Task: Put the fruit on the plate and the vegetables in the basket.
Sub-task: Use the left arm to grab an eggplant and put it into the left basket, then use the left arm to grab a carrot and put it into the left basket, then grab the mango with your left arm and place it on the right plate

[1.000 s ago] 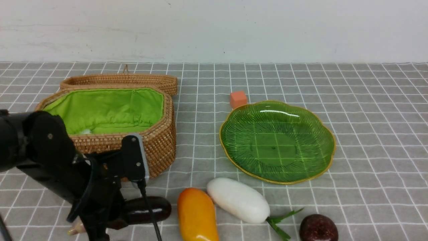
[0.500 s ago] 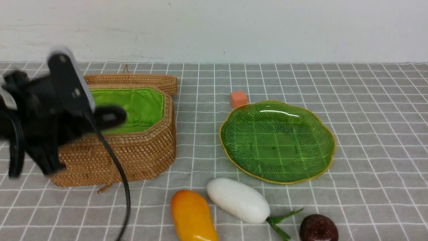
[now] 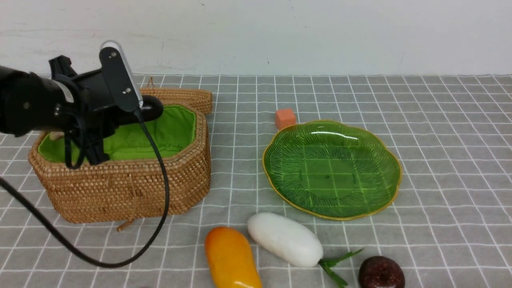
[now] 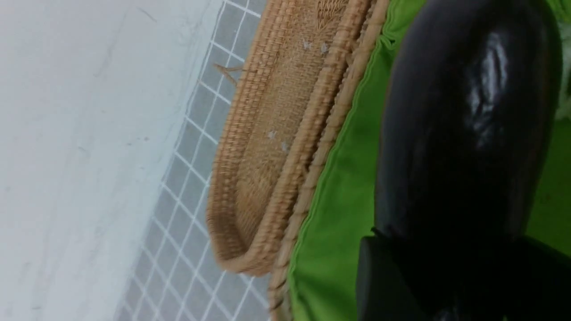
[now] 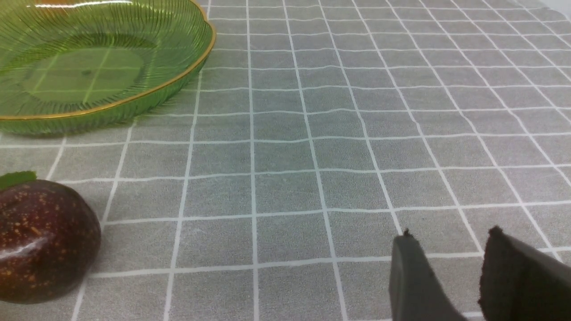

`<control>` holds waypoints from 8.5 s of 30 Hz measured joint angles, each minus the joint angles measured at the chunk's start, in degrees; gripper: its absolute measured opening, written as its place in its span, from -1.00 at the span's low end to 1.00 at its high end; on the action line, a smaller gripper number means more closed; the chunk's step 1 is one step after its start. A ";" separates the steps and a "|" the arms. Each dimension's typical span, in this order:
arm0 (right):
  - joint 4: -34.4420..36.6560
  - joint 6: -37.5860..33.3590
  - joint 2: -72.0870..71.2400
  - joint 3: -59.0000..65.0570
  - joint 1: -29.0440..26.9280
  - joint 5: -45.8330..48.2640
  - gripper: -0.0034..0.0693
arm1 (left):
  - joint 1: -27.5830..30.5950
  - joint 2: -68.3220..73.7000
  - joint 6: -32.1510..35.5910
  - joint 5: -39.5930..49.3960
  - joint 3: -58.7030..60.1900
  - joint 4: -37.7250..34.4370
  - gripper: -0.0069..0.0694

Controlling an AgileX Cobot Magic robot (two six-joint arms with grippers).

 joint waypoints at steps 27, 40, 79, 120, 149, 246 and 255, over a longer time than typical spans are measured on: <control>0.00 0.00 0.00 0.00 0.00 0.00 -0.24 | 0.00 0.74 -2.24 -3.08 0.00 -4.36 0.12; 0.00 0.00 0.00 0.00 0.00 0.00 -0.24 | 0.00 -5.04 -5.64 11.05 0.00 -8.61 0.90; 0.00 0.00 0.00 0.00 0.00 0.00 -0.24 | 0.00 -24.31 -61.48 29.98 30.66 -48.96 0.44; 0.00 0.00 0.00 0.00 0.00 0.00 -0.24 | -31.62 -3.31 -131.53 19.39 23.49 -6.70 0.43; 0.00 0.00 0.00 0.00 0.00 0.00 -0.24 | -1.66 -22.46 -120.59 23.34 2.71 -9.15 -0.17; 0.00 0.00 0.00 0.00 0.00 0.00 -0.24 | -25.65 -1.56 -81.85 41.30 -13.17 -14.82 0.58; 0.00 0.00 0.00 0.00 0.00 0.00 -0.24 | -25.65 -1.51 -81.85 36.27 -13.23 -10.46 0.58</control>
